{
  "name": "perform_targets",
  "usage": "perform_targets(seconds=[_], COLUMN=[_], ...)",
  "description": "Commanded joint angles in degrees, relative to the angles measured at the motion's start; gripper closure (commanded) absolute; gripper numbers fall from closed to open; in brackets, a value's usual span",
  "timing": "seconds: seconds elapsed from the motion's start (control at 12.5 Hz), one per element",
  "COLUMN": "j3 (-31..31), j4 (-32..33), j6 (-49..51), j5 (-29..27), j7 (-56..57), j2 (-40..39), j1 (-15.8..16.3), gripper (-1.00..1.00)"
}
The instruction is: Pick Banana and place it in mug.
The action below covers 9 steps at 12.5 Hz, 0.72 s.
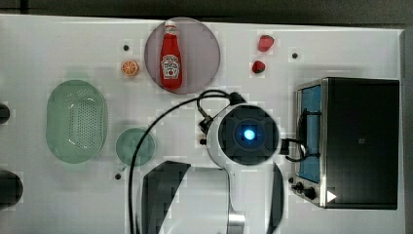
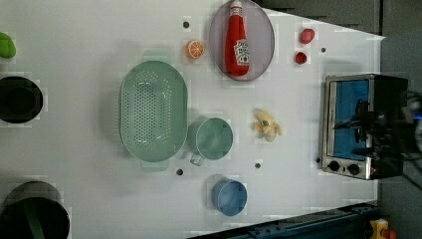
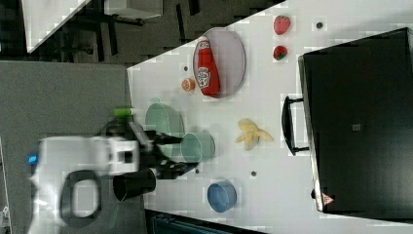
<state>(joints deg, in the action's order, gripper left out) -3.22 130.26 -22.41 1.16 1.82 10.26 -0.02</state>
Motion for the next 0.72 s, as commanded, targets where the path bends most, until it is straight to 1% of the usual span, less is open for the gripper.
perform_targets(seconds=[0.08,0.4,0.48,0.72], j3=[-0.3,-0.3,-0.3,0.5], j4=[1.6,5.7,6.8,7.6], j6=[-10.4,-23.8,-27.6,-32.9], j5=[-0.4,-0.4,-0.4,-0.5], j7=[14.7,26.0,26.4,26.4], j2=[-4.3,-12.7,-15.7,-22.8], j1=[0.1,0.1,0.1,0.2], gripper=[-1.00,-1.00,-1.00,-1.00])
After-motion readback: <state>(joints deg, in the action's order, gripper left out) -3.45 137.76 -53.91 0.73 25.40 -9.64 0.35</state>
